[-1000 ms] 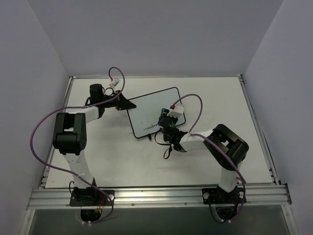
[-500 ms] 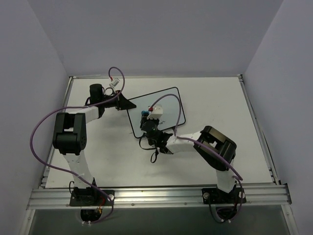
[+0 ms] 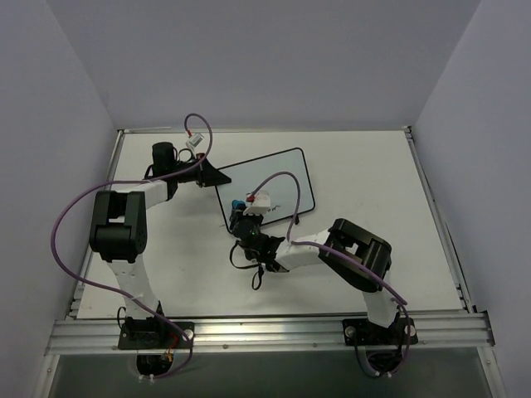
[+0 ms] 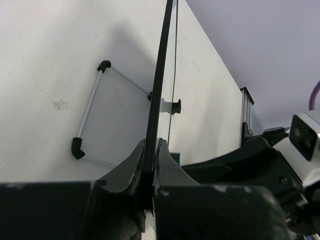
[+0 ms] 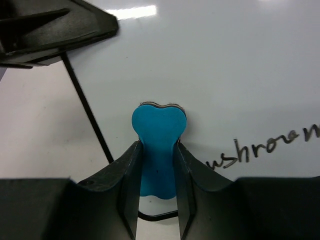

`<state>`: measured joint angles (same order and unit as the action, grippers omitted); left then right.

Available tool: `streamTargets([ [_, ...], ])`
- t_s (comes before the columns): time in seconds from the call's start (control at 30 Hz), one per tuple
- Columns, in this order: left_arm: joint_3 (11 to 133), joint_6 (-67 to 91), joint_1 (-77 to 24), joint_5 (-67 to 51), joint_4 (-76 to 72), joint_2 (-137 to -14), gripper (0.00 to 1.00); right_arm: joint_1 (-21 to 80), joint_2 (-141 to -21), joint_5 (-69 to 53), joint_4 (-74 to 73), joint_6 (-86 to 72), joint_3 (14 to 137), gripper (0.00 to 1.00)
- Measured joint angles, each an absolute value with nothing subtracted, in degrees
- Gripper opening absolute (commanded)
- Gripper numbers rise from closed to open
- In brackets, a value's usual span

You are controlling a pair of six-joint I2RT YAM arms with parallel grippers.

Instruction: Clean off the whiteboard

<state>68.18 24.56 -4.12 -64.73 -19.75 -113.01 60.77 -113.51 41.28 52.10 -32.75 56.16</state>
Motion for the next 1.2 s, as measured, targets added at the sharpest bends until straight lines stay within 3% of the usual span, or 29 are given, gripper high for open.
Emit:
streamTargets([
  [0.83, 68.18, 25.52, -4.14, -64.45, -19.53, -113.01, 0.02, 44.23, -103.74, 44.34, 55.57, -44.31, 39.70, 0.00],
  [1.2, 68.18, 25.43, -4.12, -64.51, -19.51, -113.01, 0.02, 51.81, -107.55, 48.66, 58.85, -42.63, 42.17, 0.00],
])
